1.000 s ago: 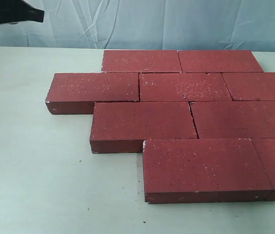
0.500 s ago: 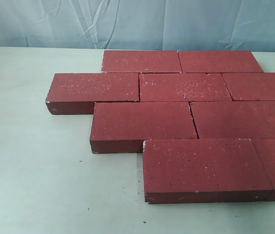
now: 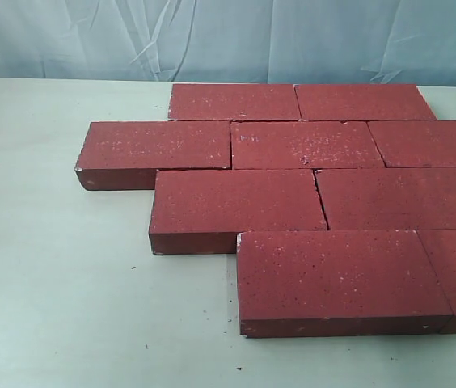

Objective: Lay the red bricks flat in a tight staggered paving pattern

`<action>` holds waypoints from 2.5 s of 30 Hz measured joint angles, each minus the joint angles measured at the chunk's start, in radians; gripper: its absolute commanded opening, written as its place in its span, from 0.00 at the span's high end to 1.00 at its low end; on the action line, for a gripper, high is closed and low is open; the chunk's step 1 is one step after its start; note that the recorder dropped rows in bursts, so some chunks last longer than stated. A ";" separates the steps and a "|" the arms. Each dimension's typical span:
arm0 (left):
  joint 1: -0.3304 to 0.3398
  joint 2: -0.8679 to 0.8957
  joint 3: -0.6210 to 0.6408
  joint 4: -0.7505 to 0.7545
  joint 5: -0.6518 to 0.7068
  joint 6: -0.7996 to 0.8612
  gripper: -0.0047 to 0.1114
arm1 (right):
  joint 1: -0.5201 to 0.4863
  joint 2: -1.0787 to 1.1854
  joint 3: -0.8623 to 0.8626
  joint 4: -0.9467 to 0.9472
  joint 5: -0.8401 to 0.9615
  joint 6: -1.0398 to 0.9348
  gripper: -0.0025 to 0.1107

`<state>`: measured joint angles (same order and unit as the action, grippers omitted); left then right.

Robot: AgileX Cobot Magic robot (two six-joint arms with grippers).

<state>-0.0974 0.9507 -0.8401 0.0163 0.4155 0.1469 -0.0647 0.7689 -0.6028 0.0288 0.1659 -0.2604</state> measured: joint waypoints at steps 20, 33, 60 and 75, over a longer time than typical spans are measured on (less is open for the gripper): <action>0.000 -0.315 0.155 -0.048 -0.082 -0.002 0.96 | 0.000 -0.212 0.036 0.007 -0.030 0.000 0.99; 0.000 -0.316 0.155 -0.042 -0.082 -0.004 0.96 | 0.000 -0.212 0.036 0.007 -0.031 0.000 0.99; 0.000 -0.755 0.577 0.198 -0.268 -0.127 0.96 | 0.000 -0.212 0.036 0.007 -0.031 0.000 0.99; 0.057 -0.941 0.779 0.119 -0.272 -0.139 0.96 | 0.000 -0.212 0.036 0.007 -0.031 0.002 0.99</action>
<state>-0.0401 0.0098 -0.0614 0.1354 0.1436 0.0081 -0.0647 0.5567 -0.5669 0.0358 0.1344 -0.2586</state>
